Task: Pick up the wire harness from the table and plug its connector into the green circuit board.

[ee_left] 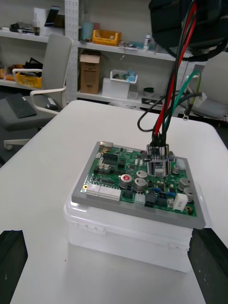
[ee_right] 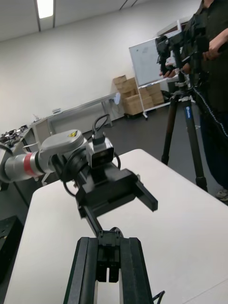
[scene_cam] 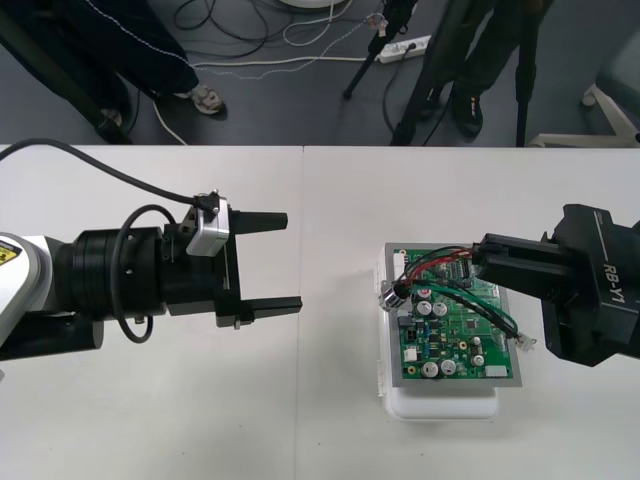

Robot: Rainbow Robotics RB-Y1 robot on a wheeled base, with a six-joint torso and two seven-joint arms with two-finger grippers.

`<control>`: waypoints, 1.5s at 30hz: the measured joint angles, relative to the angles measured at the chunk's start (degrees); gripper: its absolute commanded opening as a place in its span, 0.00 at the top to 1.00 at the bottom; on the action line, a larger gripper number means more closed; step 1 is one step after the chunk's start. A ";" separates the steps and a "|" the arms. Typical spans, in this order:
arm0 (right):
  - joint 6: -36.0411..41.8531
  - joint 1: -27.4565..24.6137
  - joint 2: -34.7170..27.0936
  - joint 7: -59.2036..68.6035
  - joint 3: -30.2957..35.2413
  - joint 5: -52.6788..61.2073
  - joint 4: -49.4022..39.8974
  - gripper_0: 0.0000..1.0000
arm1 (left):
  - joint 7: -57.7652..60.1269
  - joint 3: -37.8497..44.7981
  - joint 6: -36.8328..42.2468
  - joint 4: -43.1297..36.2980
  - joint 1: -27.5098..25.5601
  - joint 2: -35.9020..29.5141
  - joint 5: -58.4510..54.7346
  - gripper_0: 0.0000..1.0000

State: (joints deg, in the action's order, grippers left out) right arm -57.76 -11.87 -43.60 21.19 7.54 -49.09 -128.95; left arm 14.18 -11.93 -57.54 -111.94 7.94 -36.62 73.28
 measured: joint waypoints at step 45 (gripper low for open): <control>-4.09 14.90 0.09 -0.01 -11.39 -0.39 9.24 1.00 | 0.00 -16.91 8.67 -1.76 16.23 -10.37 -23.73 0.00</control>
State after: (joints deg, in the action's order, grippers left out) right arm -61.85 3.03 -43.50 21.18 -3.85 -49.48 -119.71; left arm 14.18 -28.84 -48.88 -113.70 24.18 -46.99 49.54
